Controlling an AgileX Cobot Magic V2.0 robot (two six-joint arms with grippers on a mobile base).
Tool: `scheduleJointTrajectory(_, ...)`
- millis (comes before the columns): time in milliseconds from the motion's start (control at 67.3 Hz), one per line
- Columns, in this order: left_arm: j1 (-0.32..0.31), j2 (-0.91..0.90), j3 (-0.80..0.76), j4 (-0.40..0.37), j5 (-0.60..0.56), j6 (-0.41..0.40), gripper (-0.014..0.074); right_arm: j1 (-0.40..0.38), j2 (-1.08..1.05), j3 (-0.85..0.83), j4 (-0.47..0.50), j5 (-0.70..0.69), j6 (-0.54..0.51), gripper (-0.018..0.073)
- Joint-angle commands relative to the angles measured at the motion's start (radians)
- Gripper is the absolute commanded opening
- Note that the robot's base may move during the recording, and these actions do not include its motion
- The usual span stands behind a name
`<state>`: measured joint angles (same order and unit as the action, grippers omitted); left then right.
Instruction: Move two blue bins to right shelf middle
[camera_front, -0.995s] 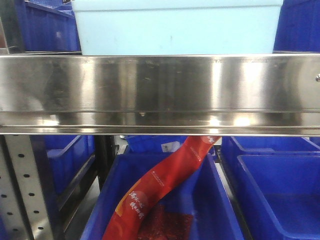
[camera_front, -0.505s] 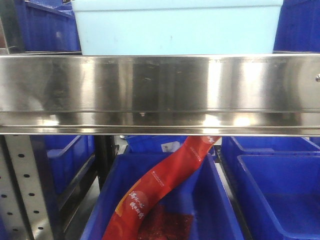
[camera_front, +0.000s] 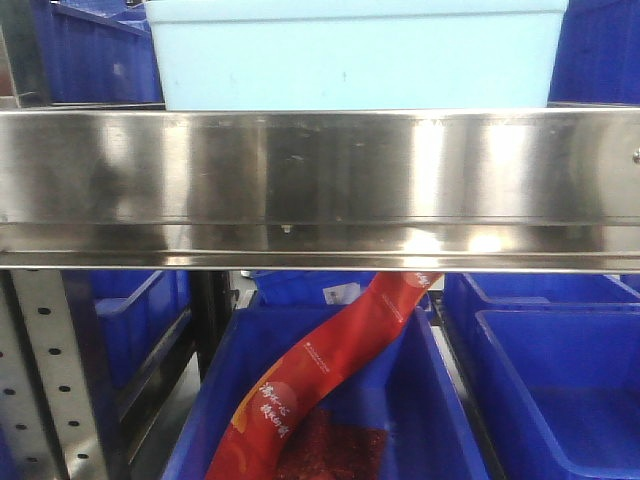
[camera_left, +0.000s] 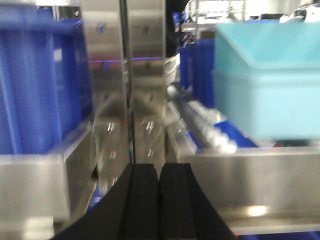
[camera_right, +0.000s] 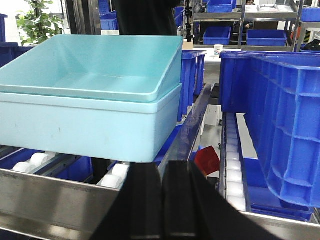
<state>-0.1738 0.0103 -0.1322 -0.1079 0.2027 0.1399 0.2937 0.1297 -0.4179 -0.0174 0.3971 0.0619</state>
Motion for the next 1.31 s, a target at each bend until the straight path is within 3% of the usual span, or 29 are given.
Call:
scheduleJointTrajectory(0,0.008,-0.01,0.087,-0.012,-0.079,0.007,-0.0111,-0.004,-0.005,0.002,-0.012,-0.023,-0.001,-0.0158)
scheduleJointTrajectory(89,0.008,-0.01,0.132,-0.012,-0.157,0.007,-0.0111,-0.004,-0.005,0.002,-0.012,-0.023,-0.001,-0.0158)
scheduleJointTrajectory(119,0.008,-0.01,0.132,-0.006,-0.113,0.007,-0.0111,-0.004,-0.005,0.002,-0.012,-0.023,-0.001,-0.0158)
scheduleJointTrajectory(312,0.011,-0.01,0.132,0.034,-0.127,0.007,-0.0111,-0.004,-0.005,0.002,-0.012,-0.023,-0.001,-0.0158)
scheduleJointTrajectory(1129,0.011,-0.01,0.132,0.034,-0.131,0.007,-0.0111,-0.006,-0.005,0.002,-0.012,-0.025,-0.001,-0.0158)
scheduleJointTrajectory(1292,0.011,-0.01,0.132,0.034,-0.131,0.007,-0.0111,-0.095,-0.021,0.022,-0.009,-0.014,-0.062,-0.0158)
